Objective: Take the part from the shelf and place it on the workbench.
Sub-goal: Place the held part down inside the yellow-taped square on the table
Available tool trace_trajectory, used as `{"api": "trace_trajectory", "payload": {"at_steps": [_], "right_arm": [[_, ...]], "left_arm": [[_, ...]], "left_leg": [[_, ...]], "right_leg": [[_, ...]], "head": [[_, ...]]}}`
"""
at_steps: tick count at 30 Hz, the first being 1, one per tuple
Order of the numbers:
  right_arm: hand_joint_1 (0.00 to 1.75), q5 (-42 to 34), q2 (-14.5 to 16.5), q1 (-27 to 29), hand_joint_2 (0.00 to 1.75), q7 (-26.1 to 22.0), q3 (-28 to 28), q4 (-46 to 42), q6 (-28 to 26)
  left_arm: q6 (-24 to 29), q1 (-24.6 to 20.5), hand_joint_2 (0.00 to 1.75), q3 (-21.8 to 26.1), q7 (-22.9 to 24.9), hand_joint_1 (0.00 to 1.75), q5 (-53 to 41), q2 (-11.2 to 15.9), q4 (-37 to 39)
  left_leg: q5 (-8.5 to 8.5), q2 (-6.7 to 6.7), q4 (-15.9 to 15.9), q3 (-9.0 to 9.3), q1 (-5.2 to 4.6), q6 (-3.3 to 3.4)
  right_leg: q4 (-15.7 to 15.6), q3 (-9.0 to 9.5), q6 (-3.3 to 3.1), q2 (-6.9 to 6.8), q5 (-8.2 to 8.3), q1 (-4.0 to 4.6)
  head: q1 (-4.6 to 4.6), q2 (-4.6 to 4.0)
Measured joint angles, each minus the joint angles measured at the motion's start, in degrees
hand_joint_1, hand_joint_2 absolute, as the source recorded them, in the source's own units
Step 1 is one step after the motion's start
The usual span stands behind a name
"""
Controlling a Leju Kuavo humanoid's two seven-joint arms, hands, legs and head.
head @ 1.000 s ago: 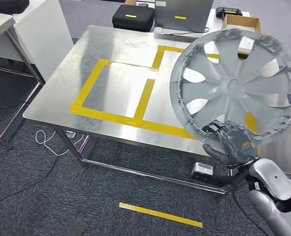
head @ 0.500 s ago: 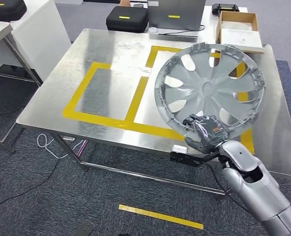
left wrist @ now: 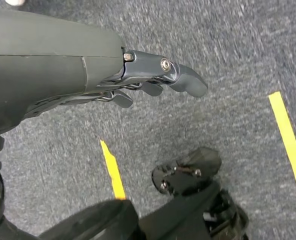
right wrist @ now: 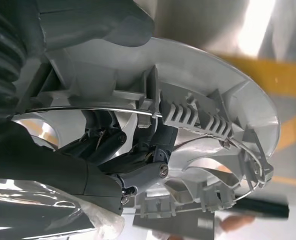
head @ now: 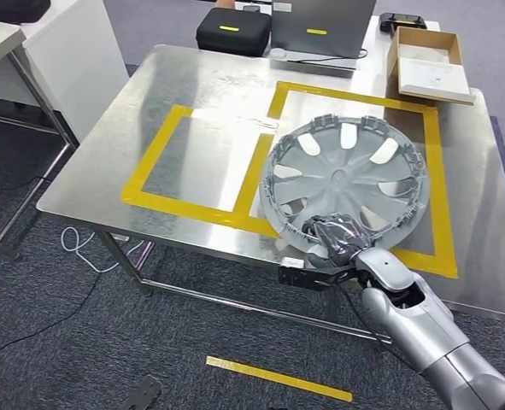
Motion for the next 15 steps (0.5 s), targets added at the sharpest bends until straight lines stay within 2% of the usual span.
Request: {"api": "trace_trajectory", "payload": {"at_steps": [1,3,4,5,6,8,10,11,13,14,15], "right_arm": [[1.31,-0.1,0.0,0.1,1.31,-0.1,0.2,0.7,0.0],[0.44,-0.2,0.1,0.0,0.44,-0.2,0.5,1.6,0.0],[0.00,-0.2,0.2,-0.1,0.00,-0.2,0.6,1.9,-0.1],[0.00,-0.2,0.3,-0.2,0.00,-0.2,0.6,2.1,-0.2],[0.00,-0.2,0.3,-0.3,0.00,-0.3,0.7,2.3,-0.3],[0.00,-0.2,0.4,-0.3,0.00,-0.3,0.9,2.5,-0.6],[0.00,-0.3,0.4,-0.2,0.00,-0.3,0.9,2.6,-1.2],[0.00,-0.4,0.4,-0.2,0.00,-0.3,0.9,2.5,-1.6],[0.00,-0.5,0.4,0.0,0.00,-0.3,0.8,2.3,-2.2],[0.00,-0.5,0.4,0.2,0.00,-0.3,0.8,2.2,-2.3],[0.00,-0.5,0.4,0.3,0.00,-0.3,0.8,2.2,-2.3]], "left_arm": [[-0.2,0.0,1.75,0.0,-0.1,0.00,0.1,0.0,0.0],[-0.3,0.1,1.75,0.1,-0.3,0.00,0.1,-0.1,0.0],[-0.4,0.0,1.75,0.1,-0.4,0.00,0.1,-0.1,0.0],[-0.5,0.0,1.75,0.2,-0.5,0.00,0.1,-0.1,0.0],[-0.5,0.0,1.75,0.2,-0.6,0.00,0.1,-0.1,0.0],[-0.1,0.1,1.75,0.3,-0.6,0.00,0.1,-0.1,0.0],[1.1,0.1,1.75,0.5,-0.6,0.00,0.1,0.0,0.0],[1.7,0.1,1.75,0.5,-0.6,0.00,0.1,0.0,0.0],[2.4,0.1,1.75,0.6,-0.6,0.00,0.0,-0.1,0.0],[2.5,0.1,1.75,0.7,-0.5,0.00,0.0,-0.2,0.0],[2.6,0.2,1.75,0.7,-0.5,0.00,-0.1,-0.2,0.0]], "left_leg": [[-0.09,-0.05,0.1,0.07,0.00,0.01],[-0.38,-0.16,0.3,0.15,-0.01,-0.22],[-0.56,-0.19,0.6,0.06,-0.13,-0.44],[-0.69,-0.19,0.8,-0.04,-0.25,-0.68],[-0.77,-0.17,0.9,-0.11,-0.36,-0.92],[-0.92,-0.09,1.0,-0.06,-0.39,-1.33],[-2.23,0.02,2.5,-0.48,-0.24,-1.96],[-3.75,0.06,4.9,-1.42,-0.12,-2.31],[-7.51,0.10,12.3,-4.45,0.12,-2.83],[-8.73,0.11,15.5,-5.82,0.20,-2.94],[-8.88,0.11,17.0,-6.41,0.24,-2.97]], "right_leg": [[-1.2,0.19,-0.02,-0.01,1.54,0.00],[-8.6,3.14,-0.23,-0.10,5.77,0.02],[-12.2,4.85,-0.42,-0.12,7.11,0.06],[-14.6,6.05,-0.61,-0.11,7.75,0.11],[-15.6,6.65,-0.84,-0.07,7.68,0.19],[-15.8,7.00,-1.35,0.04,7.68,0.20],[-15.9,7.28,-1.97,0.03,7.74,0.01],[-16.0,7.41,-2.23,0.01,7.78,-0.10],[-16.0,7.48,-2.52,0.02,7.74,-0.10],[-16.0,7.50,-2.53,0.04,7.74,-0.10],[-16.0,7.51,-2.53,0.07,7.73,-0.09]], "head": [[0.00,0.00],[0.00,0.00],[-0.02,0.00],[-0.07,0.00],[-0.12,0.00],[-0.19,0.00],[-0.34,0.00],[-0.45,0.00],[-0.63,0.00],[-0.63,0.00],[-0.64,0.00]]}}
